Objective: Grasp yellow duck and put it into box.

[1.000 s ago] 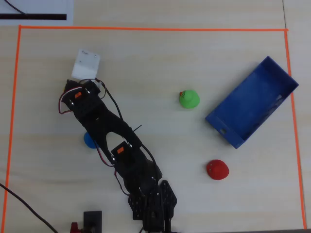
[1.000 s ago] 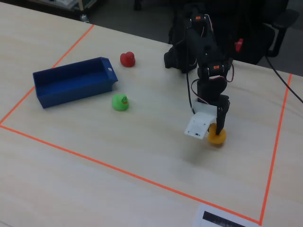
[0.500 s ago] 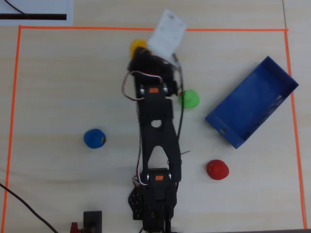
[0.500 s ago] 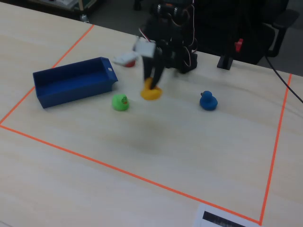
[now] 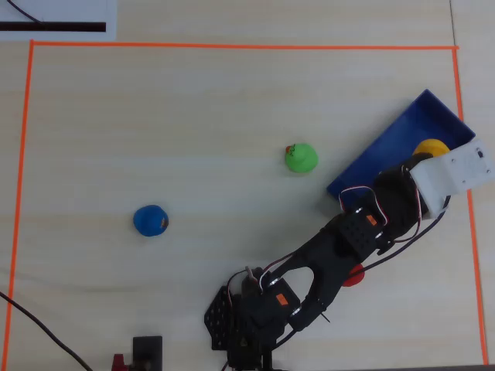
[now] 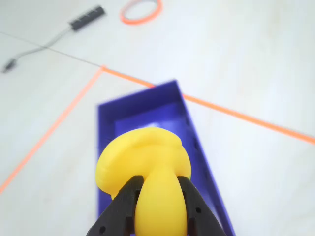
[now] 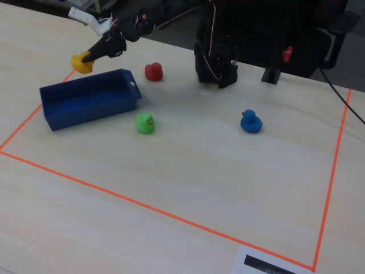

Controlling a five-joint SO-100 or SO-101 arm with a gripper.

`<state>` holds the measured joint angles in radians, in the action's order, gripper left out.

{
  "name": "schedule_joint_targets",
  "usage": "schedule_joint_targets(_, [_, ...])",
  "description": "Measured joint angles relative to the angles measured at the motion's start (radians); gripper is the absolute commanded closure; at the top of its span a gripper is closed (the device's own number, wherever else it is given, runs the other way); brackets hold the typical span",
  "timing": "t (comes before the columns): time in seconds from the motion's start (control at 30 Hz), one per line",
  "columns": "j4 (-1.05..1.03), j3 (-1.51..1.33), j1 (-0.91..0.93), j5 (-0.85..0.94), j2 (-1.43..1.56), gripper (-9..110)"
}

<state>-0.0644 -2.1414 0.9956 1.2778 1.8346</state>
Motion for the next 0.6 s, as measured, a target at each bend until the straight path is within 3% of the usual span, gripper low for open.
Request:
schedule_joint_targets(0.3, [-0.052,-0.048,-0.012,0.000,-0.009,101])
schedule_joint_targets(0.47, [-0.069,-0.051,-0.032,0.017,-0.018,71])
schedule_joint_targets(0.6, [-0.072,-0.051,-0.029,0.018,-0.023,60])
